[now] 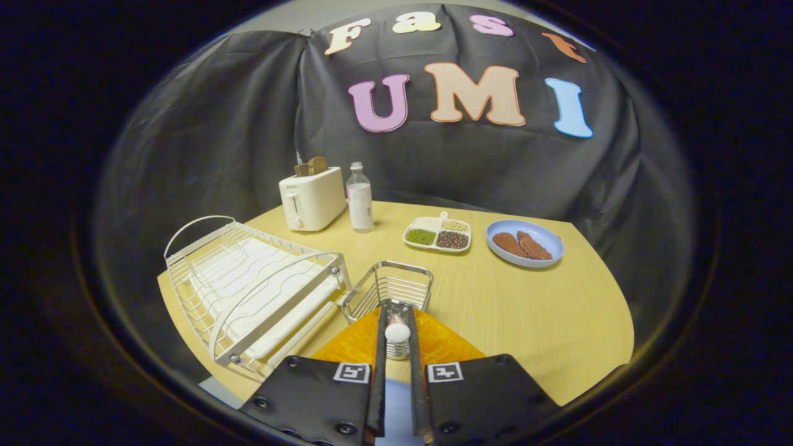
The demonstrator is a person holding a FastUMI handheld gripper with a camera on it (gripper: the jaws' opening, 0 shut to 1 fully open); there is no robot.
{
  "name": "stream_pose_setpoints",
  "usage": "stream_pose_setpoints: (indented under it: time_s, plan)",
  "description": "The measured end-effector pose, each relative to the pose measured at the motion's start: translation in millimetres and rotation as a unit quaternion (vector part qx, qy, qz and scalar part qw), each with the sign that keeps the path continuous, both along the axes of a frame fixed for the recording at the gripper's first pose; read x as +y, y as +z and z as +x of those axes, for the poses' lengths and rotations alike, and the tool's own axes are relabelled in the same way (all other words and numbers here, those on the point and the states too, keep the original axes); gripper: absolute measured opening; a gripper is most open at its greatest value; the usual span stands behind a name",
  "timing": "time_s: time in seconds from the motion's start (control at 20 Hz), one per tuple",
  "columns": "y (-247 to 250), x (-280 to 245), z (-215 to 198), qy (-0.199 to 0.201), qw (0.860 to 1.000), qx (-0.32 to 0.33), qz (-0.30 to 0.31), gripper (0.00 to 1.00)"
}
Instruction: Take the plate from the dish rack, then take the spoon from the basket and place it into the plate.
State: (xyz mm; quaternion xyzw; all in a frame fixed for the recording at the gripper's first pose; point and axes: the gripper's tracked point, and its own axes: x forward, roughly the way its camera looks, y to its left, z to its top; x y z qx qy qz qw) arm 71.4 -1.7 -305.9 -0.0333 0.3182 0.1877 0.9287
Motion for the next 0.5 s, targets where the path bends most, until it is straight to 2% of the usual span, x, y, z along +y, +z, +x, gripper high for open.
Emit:
stream_pose_setpoints:
  time_s: [0.25,0.5]
  plan:
    - [-0.7,4.5,2.3,0.003,1.0,0.002,0.001,0.11]
    - [20.5,5.6,5.1,-0.002,1.0,-0.006,0.003,0.11]
